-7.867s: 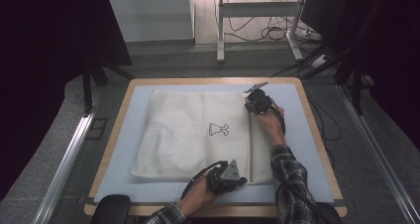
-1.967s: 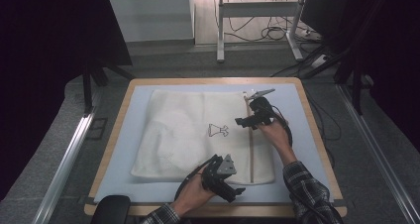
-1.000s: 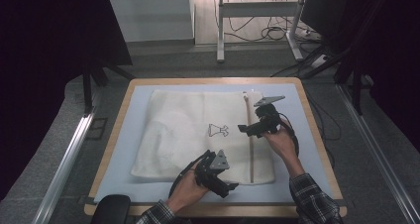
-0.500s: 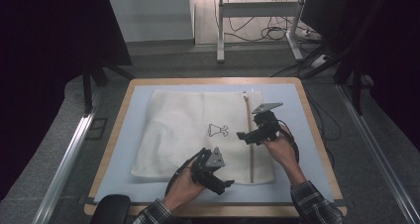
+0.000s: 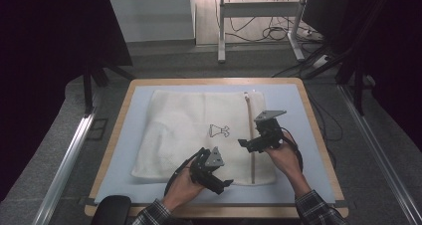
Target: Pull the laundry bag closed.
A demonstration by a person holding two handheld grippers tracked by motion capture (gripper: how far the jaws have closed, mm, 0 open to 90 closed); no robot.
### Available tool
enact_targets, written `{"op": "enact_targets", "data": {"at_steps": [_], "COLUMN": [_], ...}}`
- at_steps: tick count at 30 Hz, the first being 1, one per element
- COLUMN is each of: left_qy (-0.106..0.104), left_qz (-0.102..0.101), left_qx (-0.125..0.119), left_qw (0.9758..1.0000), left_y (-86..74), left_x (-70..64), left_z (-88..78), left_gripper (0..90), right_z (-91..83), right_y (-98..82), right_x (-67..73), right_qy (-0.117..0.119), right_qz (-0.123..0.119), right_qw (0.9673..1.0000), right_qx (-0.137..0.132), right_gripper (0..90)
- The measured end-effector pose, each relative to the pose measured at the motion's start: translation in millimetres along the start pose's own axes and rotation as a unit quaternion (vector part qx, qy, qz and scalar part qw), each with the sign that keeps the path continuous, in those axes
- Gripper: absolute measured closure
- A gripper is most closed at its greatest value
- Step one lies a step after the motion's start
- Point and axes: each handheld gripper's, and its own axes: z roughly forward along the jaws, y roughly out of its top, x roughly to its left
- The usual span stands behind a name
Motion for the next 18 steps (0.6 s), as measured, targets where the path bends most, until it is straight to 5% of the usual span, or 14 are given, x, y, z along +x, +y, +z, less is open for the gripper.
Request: {"op": "enact_targets", "data": {"at_steps": [18], "left_qy": [0.003], "left_qz": [-0.013], "left_qx": [0.004], "left_qw": [0.9999], "left_y": [-1.7], "left_x": [5.1], "left_z": [-4.4], "left_gripper": [4.8], "right_z": [-24.7], "right_y": [-24.1], "right_x": [15.1], "right_qy": [-0.007], "right_qz": [-0.003], "right_qw": [0.9999], "right_qx": [-0.014], "right_gripper": [0.0]}}
